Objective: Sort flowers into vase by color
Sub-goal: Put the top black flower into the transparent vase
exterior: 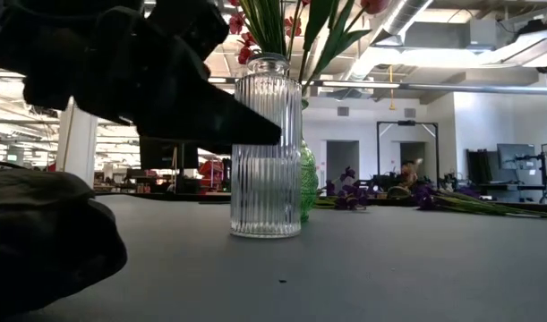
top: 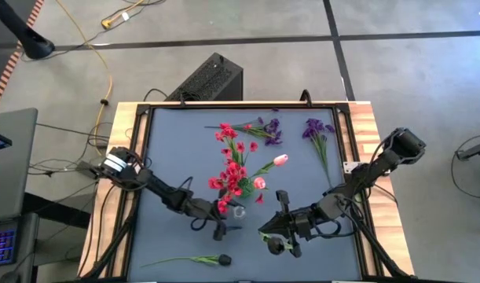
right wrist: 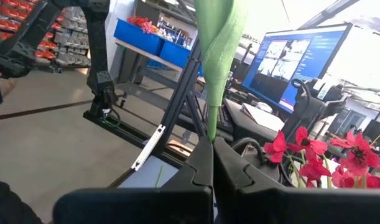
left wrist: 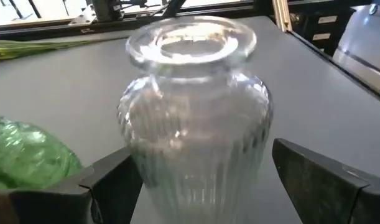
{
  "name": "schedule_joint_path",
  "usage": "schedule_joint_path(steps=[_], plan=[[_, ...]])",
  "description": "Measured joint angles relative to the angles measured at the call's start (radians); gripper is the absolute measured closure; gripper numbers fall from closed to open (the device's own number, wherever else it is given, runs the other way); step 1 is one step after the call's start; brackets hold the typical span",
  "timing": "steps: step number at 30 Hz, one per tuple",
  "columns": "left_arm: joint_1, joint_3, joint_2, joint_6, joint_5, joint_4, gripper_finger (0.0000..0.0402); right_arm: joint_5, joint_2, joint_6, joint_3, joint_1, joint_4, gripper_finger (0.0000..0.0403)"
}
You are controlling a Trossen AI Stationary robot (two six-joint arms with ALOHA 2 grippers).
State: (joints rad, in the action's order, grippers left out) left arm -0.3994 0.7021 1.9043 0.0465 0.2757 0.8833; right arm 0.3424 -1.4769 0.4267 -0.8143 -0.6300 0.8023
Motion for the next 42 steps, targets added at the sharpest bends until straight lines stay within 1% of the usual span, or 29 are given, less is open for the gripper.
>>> schedule_joint_path(steps=[3,8,10,13,19,21,24,28,33,37,42], plan=[[0.004,0.01,0.003,0.0,-0.007,0.002,0.0067,0.0,0.0,0.0,0.0,-0.003,-0.006,0.0382],[0.003,0.01,0.003,0.018,0.023,0.004,0.0068,0.0,0.0,0.0,0.0,-0.005,-0.009,0.0382],[0.003,0.01,0.003,0.026,0.025,0.0,0.0075,0.0,0.0,0.0,0.0,-0.005,-0.01,0.0382],[0.003,0.01,0.003,0.028,0.025,0.0,0.0101,0.0,0.0,0.0,0.0,-0.005,-0.01,0.0382],[0.003,0.01,0.003,0.027,0.027,-0.001,0.0179,0.0,0.0,0.0,0.0,-0.005,-0.009,0.0382],[0.002,0.004,0.0,0.017,0.027,0.002,0.018,0.0,0.0,0.0,0.0,-0.005,-0.009,0.0382],[0.001,-0.037,-0.03,0.025,0.036,0.002,0.018,0.0,0.0,0.0,0.0,-0.005,-0.002,0.0382],[-0.002,-0.154,-0.125,0.074,0.093,0.0,0.018,0.0,0.0,-0.001,0.0,-0.005,0.007,0.0382],[-0.001,-0.352,-0.307,0.141,0.222,-0.015,0.018,0.001,0.0,-0.007,0.0,-0.001,0.012,0.0382],[0.005,-0.475,-0.469,0.18,0.304,-0.039,0.018,0.001,0.0,-0.01,0.0,0.004,0.021,0.0382],[0.013,-0.558,-0.642,0.217,0.328,-0.148,0.018,0.0,0.0,-0.018,0.0,0.02,0.029,0.0382]])
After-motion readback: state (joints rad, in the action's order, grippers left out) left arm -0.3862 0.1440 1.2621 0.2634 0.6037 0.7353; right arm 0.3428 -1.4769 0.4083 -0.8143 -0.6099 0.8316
